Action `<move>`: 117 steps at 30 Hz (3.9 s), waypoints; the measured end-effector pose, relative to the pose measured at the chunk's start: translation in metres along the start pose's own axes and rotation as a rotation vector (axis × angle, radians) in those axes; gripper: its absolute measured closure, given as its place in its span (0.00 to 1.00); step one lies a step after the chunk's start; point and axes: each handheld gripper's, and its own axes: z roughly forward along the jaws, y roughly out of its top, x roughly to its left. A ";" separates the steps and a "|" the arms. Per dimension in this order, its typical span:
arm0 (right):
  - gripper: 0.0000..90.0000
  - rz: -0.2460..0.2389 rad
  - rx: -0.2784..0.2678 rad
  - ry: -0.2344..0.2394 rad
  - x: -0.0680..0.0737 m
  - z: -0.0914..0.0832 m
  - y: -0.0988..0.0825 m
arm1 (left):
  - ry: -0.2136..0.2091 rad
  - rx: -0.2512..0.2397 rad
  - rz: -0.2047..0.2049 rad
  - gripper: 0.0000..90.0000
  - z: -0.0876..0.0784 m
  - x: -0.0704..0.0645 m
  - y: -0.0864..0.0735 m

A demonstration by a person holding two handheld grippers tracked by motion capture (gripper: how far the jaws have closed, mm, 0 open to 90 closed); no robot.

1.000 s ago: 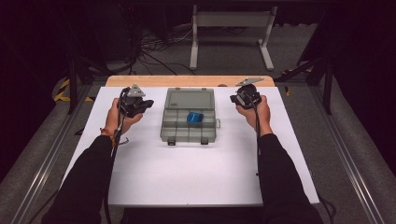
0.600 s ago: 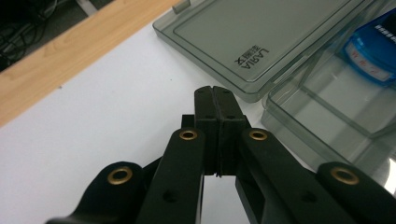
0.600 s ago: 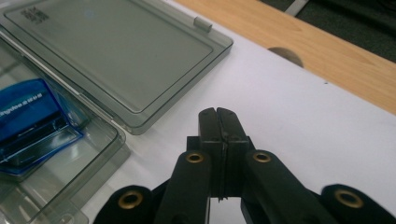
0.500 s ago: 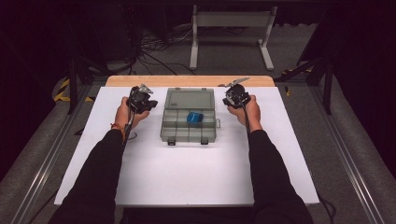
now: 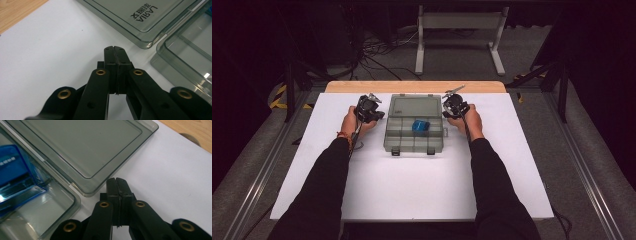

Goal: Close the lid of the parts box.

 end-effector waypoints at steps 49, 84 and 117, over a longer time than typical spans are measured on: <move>1.00 -0.006 -0.097 0.022 -0.015 0.023 0.004 | 0.041 -0.023 -0.023 0.99 0.028 0.003 0.025; 1.00 -0.047 -0.302 -0.069 -0.004 -0.028 0.021 | 0.140 -0.196 -0.007 0.97 -0.028 -0.007 0.048; 1.00 -0.063 -0.370 -0.116 0.026 -0.071 0.011 | 0.224 -0.236 0.046 0.97 -0.082 -0.043 0.043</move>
